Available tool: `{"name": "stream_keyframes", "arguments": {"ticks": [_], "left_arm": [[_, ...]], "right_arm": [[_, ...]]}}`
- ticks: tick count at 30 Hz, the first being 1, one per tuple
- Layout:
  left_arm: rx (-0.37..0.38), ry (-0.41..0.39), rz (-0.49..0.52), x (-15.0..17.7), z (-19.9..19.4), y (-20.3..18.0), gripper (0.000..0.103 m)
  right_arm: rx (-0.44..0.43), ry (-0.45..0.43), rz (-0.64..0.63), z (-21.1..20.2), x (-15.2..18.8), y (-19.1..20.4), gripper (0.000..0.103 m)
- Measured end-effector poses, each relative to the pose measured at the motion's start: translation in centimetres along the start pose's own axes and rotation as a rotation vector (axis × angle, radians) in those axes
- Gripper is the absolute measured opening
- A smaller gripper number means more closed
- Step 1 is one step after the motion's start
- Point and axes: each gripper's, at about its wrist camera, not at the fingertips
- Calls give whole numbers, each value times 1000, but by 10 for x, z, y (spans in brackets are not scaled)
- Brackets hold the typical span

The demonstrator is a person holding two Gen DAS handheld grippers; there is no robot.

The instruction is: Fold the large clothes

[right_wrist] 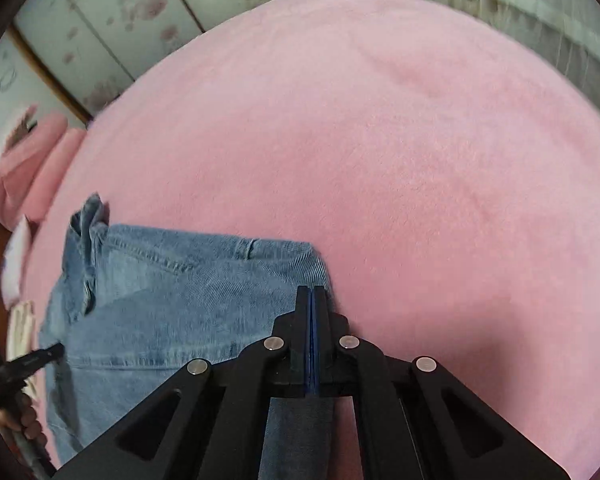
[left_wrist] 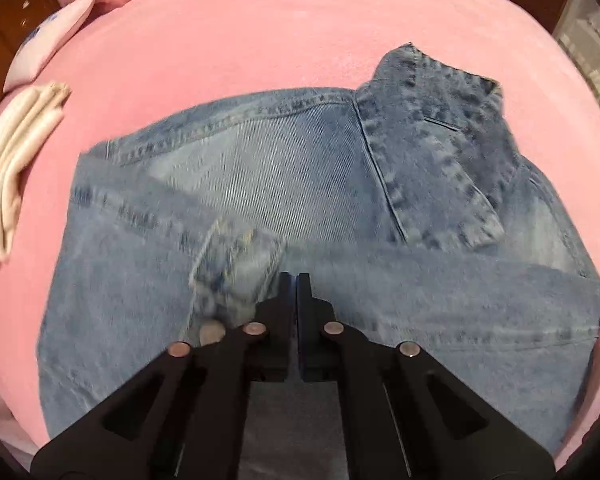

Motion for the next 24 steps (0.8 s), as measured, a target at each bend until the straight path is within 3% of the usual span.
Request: {"name": "stream_keyframes", "arguments": {"ticks": [3, 5, 8, 9, 10, 12, 14, 19, 24], "left_arm": [[-2, 8, -2, 23, -15, 9, 1], [-19, 27, 3, 50, -25, 15, 7], [24, 58, -10, 103, -51, 43, 35], [56, 71, -9, 112, -42, 53, 53], [78, 81, -5, 129, -49, 59, 62], [102, 103, 25, 168, -65, 70, 62], [96, 124, 64, 193, -76, 79, 62], [72, 149, 142, 226, -98, 99, 62], [164, 223, 146, 239, -123, 132, 62]], "right_arm": [[8, 24, 11, -9, 7, 27, 25], [-41, 57, 79, -16, 26, 34, 30], [-77, 99, 120, -29, 60, 54, 38], [-69, 112, 91, -36, 74, 66, 49], [-58, 112, 62, -41, 84, 81, 65], [-9, 86, -11, -61, 115, 106, 81], [21, 81, -80, -78, 143, 133, 83], [-1, 164, -200, -109, 199, 182, 83], [-3, 188, -232, -145, 249, 228, 83]]}}
Point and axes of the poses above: each gripper's, at about its wrist camera, not at the fingertips, and z roughly the way its jaws point, y to its left, x to its underside, and after that the axes turned 10 degrees about -z, right-handed
